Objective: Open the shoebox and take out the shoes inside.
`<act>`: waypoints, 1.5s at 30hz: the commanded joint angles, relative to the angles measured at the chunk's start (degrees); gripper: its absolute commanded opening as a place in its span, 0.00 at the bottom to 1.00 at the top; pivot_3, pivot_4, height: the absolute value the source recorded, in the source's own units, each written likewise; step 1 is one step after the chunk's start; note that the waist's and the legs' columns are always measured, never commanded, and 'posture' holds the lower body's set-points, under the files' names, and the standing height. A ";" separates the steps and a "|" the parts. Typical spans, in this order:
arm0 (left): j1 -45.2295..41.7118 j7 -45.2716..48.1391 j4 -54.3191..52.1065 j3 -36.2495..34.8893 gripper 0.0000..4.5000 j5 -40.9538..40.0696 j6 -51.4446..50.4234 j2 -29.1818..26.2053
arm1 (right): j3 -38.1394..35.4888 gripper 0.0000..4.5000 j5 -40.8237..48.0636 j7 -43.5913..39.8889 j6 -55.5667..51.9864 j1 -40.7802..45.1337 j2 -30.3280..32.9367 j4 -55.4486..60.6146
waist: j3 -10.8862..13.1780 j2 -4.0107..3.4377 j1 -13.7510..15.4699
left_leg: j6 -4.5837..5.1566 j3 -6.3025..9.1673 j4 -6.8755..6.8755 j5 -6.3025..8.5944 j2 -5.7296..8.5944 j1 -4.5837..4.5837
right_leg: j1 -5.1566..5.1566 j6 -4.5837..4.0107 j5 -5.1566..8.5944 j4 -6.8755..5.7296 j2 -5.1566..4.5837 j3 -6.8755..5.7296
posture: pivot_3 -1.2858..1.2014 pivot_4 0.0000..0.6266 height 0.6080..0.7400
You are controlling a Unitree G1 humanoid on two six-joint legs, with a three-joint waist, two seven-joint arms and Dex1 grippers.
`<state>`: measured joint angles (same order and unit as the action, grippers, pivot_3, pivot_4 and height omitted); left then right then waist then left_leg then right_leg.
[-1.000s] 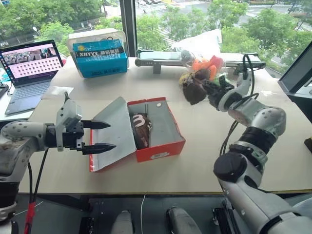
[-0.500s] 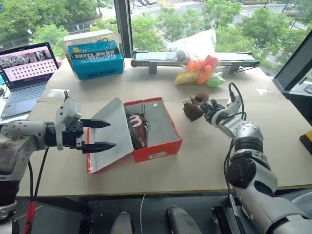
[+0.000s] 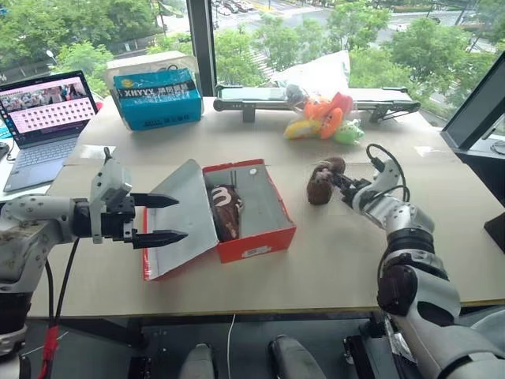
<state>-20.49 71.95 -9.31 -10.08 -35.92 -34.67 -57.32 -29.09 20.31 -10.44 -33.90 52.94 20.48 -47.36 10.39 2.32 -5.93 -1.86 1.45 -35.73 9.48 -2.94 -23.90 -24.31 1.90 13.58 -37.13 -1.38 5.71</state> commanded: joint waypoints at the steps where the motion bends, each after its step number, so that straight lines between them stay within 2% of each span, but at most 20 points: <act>1: -0.98 0.36 -1.03 -1.16 1.00 -0.47 0.43 -0.78 | 2.94 0.87 -1.59 1.07 -0.56 -1.08 2.28 7.40 | 0.02 -0.04 0.08 | 0.00 0.01 0.01 0.00 0.00 -0.05 | -0.04 0.00 0.00 0.00 0.00 -0.01 | 0.52 0.24 0.97; 5: -1.12 0.51 -1.04 -1.09 1.00 -0.48 0.33 -0.74 | 5.63 0.87 -2.31 2.04 -3.56 -2.42 3.83 15.71 | 0.05 -0.08 0.12 | 0.00 -0.01 -0.01 0.00 0.01 -0.30 | -0.24 0.01 0.00 0.03 -0.02 0.00 | 0.52 0.24 0.97; 9: -1.26 0.51 -1.03 -1.03 1.00 -0.45 0.33 -0.70 | 10.94 0.87 -3.01 0.24 -10.36 -3.13 7.19 30.25 | 0.17 -0.28 0.38 | 0.00 0.00 -0.01 0.00 0.01 -0.32 | -0.26 0.02 0.00 0.03 -0.03 -0.01 | 0.52 0.24 0.97; 14: -1.03 0.35 -1.28 -1.23 1.00 -0.54 0.15 -0.70 | 14.22 0.87 3.72 -6.30 -23.96 -1.65 12.49 49.12 | 0.27 -0.43 0.43 | 0.00 0.00 -0.01 0.00 0.00 -0.38 | -0.37 0.01 0.00 -0.01 -0.01 -0.01 | 0.52 0.24 0.97; 16: -0.88 0.21 -1.44 -1.22 1.00 -0.56 0.05 -0.65 | 15.25 0.87 5.95 -7.02 -28.92 3.36 13.47 52.79 | 0.27 -0.44 0.45 | 0.00 0.00 -0.01 0.00 -0.01 -0.39 | -0.38 0.01 0.00 -0.02 0.00 -0.01 | 0.52 0.24 0.97; 17: -0.85 0.15 -1.46 -1.20 1.00 -0.57 0.02 -0.61 | 15.24 0.87 7.41 -7.11 -31.12 6.18 12.99 53.64 | 0.29 -0.47 0.36 | 0.00 -0.01 -0.02 0.00 -0.01 -0.39 | -0.39 0.01 0.00 -0.02 -0.01 -0.01 | 0.52 0.24 0.97; 19: -0.77 0.00 -1.49 -0.98 1.00 -0.40 0.12 -0.42 | 16.21 0.87 10.02 -5.37 -35.14 13.46 6.68 52.80 | 0.34 -0.54 0.09 | 0.00 -0.10 -0.07 0.00 0.00 -0.44 | -0.51 0.01 -0.07 -0.04 -0.02 0.11 | 0.52 0.24 0.97; 21: -0.74 -0.17 -1.63 -0.81 1.00 -0.37 0.08 -0.24 | 17.30 0.87 11.15 -3.94 -39.20 16.26 0.81 51.88 | 0.32 -0.52 -0.27 | 0.01 -0.14 -0.05 0.00 -0.02 -0.41 | -0.64 -0.03 -0.11 -0.18 0.03 0.21 | 0.52 0.24 0.97; 22: -0.78 -0.26 -1.71 -0.76 1.00 -0.38 0.04 -0.17 | 18.79 0.87 11.28 -3.55 -40.82 16.38 -2.00 51.85 | 0.27 -0.44 -0.30 | 0.01 -0.11 -0.05 0.00 -0.06 -0.40 | -0.66 -0.07 -0.08 -0.25 0.11 0.21 | 0.52 0.24 0.97; 23: -0.81 -0.40 -1.84 -0.72 1.00 -0.43 -0.06 -0.07 | 20.01 0.98 11.94 -3.23 -43.23 15.97 -5.27 51.77 | 0.20 -0.33 -0.19 | 0.01 -0.05 -0.05 0.00 -0.09 -0.40 | -0.69 -0.16 0.00 -0.43 0.15 0.16 | 0.52 0.24 0.97; 26: -0.80 -0.69 -2.11 -0.69 1.00 -0.49 -0.22 0.19 | 23.27 1.00 12.65 -3.16 -47.68 13.13 -10.20 51.84 | 0.17 -0.28 0.65 | 0.01 0.07 -0.05 0.00 -0.10 -0.54 | -0.81 -0.30 0.10 -0.57 0.13 -0.03 | 0.52 0.24 0.97; 30: -0.12 -1.10 -2.60 -1.03 1.00 -0.66 -0.27 0.38 | 29.20 1.00 10.56 -3.67 -47.51 8.90 -10.36 51.24 | 0.19 -0.30 2.01 | 0.01 0.06 -0.30 -0.01 0.07 -1.10 | -1.07 -0.34 -0.06 -0.52 -0.10 -0.13 | 0.52 0.24 0.97; 34: 0.70 -2.00 -3.77 -1.44 1.00 -1.25 -0.72 0.65 | 33.82 1.00 7.93 -4.21 -44.71 7.22 -10.36 48.58 | 0.18 -0.29 2.03 | 0.01 0.06 -0.45 -0.01 0.12 -1.25 | -1.11 -0.19 -0.14 -0.42 -0.17 -0.13 | 0.52 0.24 0.97; 45: 1.76 -2.96 -5.10 -2.22 1.00 -2.01 -1.54 0.16 | 36.99 1.00 6.51 -5.65 -45.03 5.68 -14.30 47.07 | 0.18 -0.29 1.79 | 0.02 0.09 -0.42 -0.01 0.01 -1.17 | -1.15 -0.19 -0.12 -0.55 -0.02 -0.13 | 0.52 0.24 0.97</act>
<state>-18.55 69.14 -12.81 -10.34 -37.17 -36.22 -56.51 7.95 26.58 -15.45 -79.41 58.45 6.79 -2.25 10.57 2.03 -4.14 -1.85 1.54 -36.15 9.47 -2.93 -25.07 -25.45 1.70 13.46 -37.68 -1.39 5.58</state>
